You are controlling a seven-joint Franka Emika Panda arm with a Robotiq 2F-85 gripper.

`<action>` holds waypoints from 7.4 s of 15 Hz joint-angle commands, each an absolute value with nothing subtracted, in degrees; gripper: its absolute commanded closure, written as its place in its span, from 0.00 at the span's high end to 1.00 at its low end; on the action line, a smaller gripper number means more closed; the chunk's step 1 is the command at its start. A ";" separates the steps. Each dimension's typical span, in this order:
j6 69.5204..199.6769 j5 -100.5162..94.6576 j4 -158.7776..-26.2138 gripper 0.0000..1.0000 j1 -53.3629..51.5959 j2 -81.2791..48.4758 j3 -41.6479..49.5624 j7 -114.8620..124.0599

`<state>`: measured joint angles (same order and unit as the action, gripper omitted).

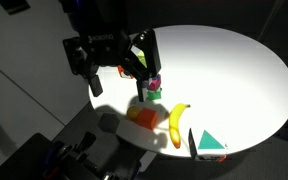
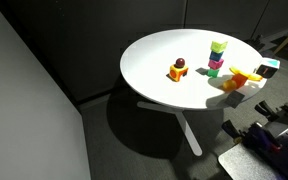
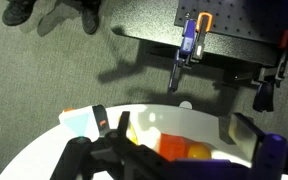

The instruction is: Put the grey block on the yellow block

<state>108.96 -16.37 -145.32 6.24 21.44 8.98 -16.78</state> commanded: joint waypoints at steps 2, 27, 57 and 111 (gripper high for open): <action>112.37 -13.62 -145.15 1.00 4.88 18.43 7.80 -13.89; 129.61 -12.98 -150.52 1.00 3.73 12.46 5.29 -14.72; 157.37 -7.17 -158.69 1.00 -0.69 -5.60 -1.43 -13.53; 124.69 -8.32 -142.89 0.31 0.60 11.48 3.30 -18.13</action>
